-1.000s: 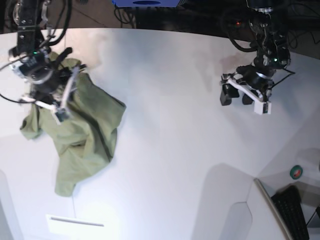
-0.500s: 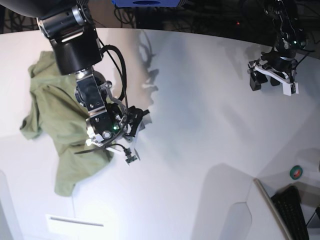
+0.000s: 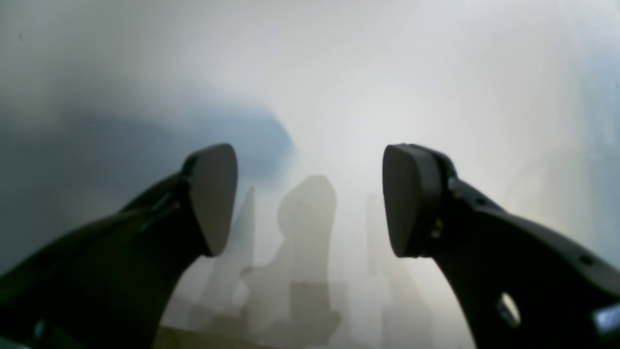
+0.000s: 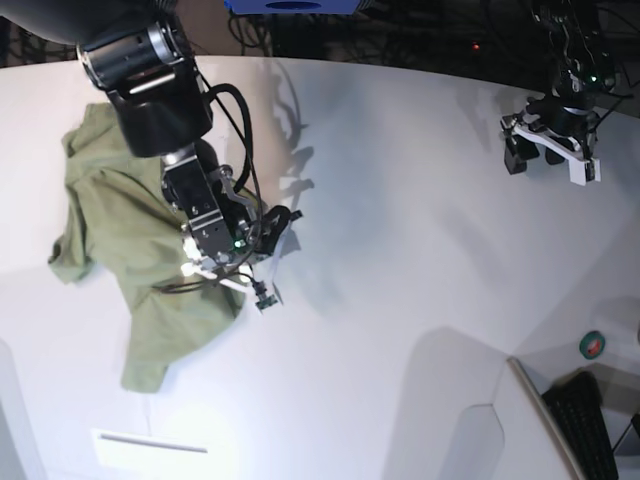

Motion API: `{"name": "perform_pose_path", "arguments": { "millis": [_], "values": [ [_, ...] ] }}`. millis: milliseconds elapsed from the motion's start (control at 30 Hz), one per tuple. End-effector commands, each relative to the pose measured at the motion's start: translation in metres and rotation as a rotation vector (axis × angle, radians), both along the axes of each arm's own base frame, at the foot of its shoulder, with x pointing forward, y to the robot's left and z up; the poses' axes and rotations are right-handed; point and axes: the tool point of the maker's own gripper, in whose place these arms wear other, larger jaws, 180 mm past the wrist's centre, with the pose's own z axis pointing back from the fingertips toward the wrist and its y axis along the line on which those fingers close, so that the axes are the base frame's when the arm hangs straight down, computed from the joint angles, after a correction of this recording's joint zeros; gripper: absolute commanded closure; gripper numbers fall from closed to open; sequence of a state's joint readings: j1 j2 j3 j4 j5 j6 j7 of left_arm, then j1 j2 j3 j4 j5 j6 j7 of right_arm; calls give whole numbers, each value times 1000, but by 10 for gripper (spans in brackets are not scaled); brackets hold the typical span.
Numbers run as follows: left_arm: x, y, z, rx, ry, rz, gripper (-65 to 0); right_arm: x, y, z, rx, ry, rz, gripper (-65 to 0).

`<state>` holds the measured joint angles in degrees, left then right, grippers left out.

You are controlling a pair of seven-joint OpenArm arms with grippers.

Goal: Layout the t-shirt on the table in an organized manner, then fold the t-shirt properly
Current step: 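Grasp the shirt again with the right gripper and pull it open, then grasp the shirt edge with the left gripper while right gripper holds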

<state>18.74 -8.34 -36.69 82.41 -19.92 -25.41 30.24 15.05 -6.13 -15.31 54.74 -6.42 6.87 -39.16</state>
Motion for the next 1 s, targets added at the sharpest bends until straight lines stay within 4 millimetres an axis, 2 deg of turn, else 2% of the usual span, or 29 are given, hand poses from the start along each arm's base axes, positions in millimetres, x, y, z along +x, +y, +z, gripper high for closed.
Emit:
{"name": "perform_pose_path", "arguments": {
  "millis": [0, 67, 133, 200, 333, 400, 433, 500, 533, 633, 667, 800, 867, 967],
  "values": [
    [9, 7, 13, 20, -46, -3, -443, 4, 18, 15, 47, -37, 20, 0],
    [10, 9, 13, 28, -45, -6, -443, 0, 30, 35, 69, -76, 46, 0],
    [10, 16, 16, 43, -42, -13, -443, -4, 51, 66, 93, -134, 151, 0],
    [18, 19, 21, 51, -57, -14, -443, -7, 60, 103, 108, -197, 218, 0],
    [21, 23, 25, 65, -62, -21, -443, -1, 47, 171, 135, -326, 217, 0],
    [27, 21, 27, 61, -74, -25, -443, 8, 25, 187, 141, -353, 157, 0],
    [26, 21, 26, 63, -70, -26, -443, 16, 10, 187, 127, -354, 122, 0],
    [27, 18, 25, 53, -74, -26, -443, 24, -16, 163, 79, -287, 94, 0],
    [27, 18, 25, 53, -74, -26, -443, 24, -24, 145, 61, -234, 90, 0],
    [31, 0, 19, 39, -62, -77, -443, 33, -32, 104, 89, -166, 62, 0],
    [31, -4, 18, 37, -58, -88, -443, 38, -39, 95, 111, -162, 27, 0],
    [29, -11, 14, 22, -49, -101, -443, 48, -86, 71, 170, -136, -156, 0],
    [28, -15, 11, 13, -41, -107, -443, 42, -93, 56, 160, -82, -167, 0],
    [26, -49, 0, -32, -22, -170, -443, 33, -88, 47, 125, -29, -123, 0]
  ]
}}
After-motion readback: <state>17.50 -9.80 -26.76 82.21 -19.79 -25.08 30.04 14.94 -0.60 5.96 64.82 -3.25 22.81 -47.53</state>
